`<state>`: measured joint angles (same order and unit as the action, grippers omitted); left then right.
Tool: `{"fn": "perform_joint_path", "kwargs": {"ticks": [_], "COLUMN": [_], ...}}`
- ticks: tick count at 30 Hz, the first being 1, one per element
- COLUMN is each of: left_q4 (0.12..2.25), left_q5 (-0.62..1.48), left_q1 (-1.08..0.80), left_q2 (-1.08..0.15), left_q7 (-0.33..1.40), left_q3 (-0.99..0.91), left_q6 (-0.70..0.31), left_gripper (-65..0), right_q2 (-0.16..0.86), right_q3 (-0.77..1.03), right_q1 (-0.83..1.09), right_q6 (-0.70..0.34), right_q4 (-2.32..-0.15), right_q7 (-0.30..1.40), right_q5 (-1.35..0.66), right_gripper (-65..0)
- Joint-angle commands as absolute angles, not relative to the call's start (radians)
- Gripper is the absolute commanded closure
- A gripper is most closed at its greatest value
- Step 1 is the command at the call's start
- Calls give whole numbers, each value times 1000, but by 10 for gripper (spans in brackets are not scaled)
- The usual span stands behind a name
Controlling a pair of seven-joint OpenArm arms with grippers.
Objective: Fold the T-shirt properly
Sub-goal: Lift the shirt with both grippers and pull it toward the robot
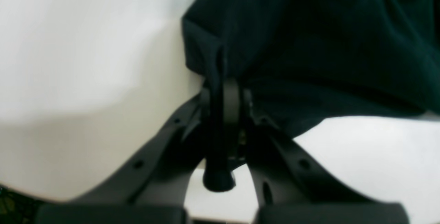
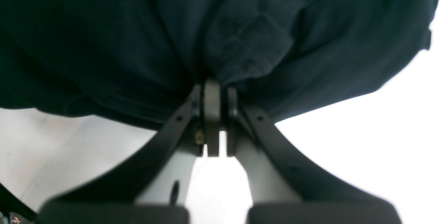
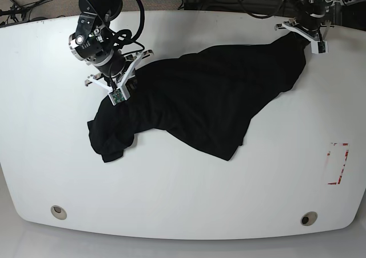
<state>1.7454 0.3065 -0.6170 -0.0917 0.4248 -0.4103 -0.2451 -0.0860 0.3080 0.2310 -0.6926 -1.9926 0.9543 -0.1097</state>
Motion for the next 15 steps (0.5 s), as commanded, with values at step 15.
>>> {"fn": "perform_joint_path", "kwargs": {"ticks": [15], "left_q4": [1995], "left_q5": [13], "left_q1": [-461], "left_q2": [-101], "left_q7": [443], "left_q3": [-417], "left_q6": [-412], "left_gripper": [0], "right_q2": [-76], "right_q3": [309], "right_q1": [41], "right_q6": [-698], "right_q4": [-2028], "right_q7": [934], "right_q5": [-120], "right_gripper": [0]}}
